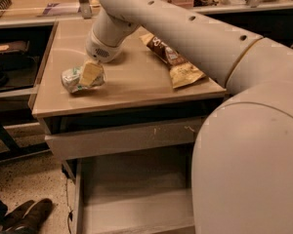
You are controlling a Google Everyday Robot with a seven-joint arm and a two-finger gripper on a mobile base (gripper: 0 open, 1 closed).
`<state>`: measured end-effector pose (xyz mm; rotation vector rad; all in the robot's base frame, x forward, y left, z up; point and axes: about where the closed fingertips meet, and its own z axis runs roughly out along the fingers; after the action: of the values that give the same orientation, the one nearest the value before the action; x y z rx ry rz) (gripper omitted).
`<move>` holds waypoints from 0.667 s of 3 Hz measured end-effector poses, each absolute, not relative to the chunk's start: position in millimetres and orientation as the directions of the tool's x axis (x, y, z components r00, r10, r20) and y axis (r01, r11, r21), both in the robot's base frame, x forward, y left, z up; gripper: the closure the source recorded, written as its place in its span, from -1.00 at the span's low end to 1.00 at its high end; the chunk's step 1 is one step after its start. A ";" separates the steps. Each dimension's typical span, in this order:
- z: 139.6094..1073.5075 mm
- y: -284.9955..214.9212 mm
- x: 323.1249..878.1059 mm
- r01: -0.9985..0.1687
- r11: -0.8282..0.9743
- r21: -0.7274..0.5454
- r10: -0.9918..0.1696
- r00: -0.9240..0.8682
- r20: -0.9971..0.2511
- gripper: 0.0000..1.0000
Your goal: Pick 7up can from middle drawer and place on counter
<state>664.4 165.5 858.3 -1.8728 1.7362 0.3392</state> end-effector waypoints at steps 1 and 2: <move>850.9 165.9 675.2 -0.978 0.006 -0.210 -0.814 0.117 -0.569 1.00; 850.4 166.3 675.4 -0.978 0.006 -0.209 -0.814 0.117 -0.569 0.62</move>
Offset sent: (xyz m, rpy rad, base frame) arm 0.0092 0.0003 -0.0063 0.0298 0.0136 -0.0046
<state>675.4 166.3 850.4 -1.8451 1.7348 0.3833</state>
